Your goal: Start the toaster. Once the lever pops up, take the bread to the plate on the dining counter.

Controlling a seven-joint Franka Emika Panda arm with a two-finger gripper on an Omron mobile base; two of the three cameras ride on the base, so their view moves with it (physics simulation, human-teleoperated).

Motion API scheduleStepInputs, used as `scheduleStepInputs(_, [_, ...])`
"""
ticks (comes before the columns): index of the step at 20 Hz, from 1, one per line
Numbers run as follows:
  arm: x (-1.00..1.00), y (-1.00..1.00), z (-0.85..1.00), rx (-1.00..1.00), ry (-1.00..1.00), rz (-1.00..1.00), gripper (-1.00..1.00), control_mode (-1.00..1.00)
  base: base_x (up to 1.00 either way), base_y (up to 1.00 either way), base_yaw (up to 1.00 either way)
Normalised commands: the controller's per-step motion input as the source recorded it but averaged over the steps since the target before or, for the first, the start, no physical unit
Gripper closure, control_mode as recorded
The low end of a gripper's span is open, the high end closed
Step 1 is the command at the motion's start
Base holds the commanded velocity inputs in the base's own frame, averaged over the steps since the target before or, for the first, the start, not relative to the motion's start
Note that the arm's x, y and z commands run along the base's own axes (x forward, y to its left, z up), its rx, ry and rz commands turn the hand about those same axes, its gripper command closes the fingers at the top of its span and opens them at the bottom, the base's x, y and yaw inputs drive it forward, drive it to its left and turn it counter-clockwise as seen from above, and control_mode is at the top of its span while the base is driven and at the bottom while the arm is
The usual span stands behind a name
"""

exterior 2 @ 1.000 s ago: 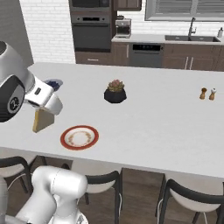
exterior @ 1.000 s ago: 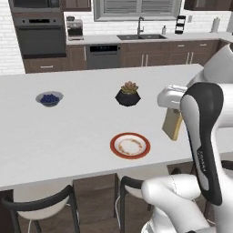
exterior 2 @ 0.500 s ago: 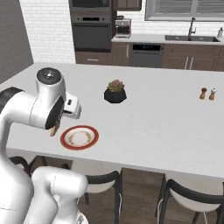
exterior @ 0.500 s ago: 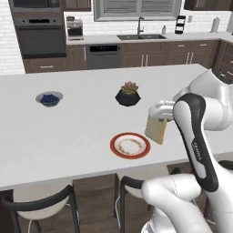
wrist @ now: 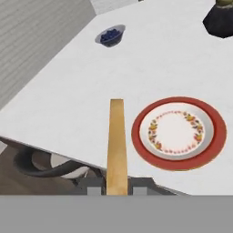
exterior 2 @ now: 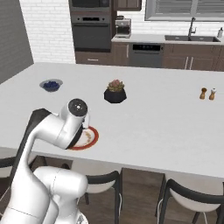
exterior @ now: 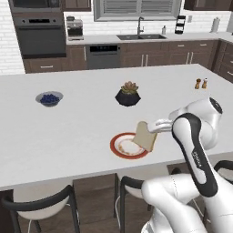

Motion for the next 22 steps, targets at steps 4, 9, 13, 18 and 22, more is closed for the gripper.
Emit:
scheduleStepInputs(4, [0.83, 0.09, -0.09, 0.14, 0.01, 0.08, 1.00, -1.00, 0.00, 0.00, 0.00])
scheduleStepInputs(9, [0.82, 0.12, -0.26, 0.02, 0.11, 0.01, 1.00, -1.00, 0.00, 0.00, 0.00])
scheduleStepInputs(13, [0.66, 0.13, -0.49, 0.00, 0.20, 0.00, 1.00, -1.00, 0.00, 0.00, 0.00])
scheduleStepInputs(18, [0.49, 0.13, -0.48, -0.01, 0.19, 0.00, 1.00, -1.00, 0.00, 0.00, 0.00])
scheduleStepInputs(22, [0.34, 0.03, -0.40, -0.03, 0.04, 0.00, 1.00, -1.00, 0.00, 0.00, 0.00])
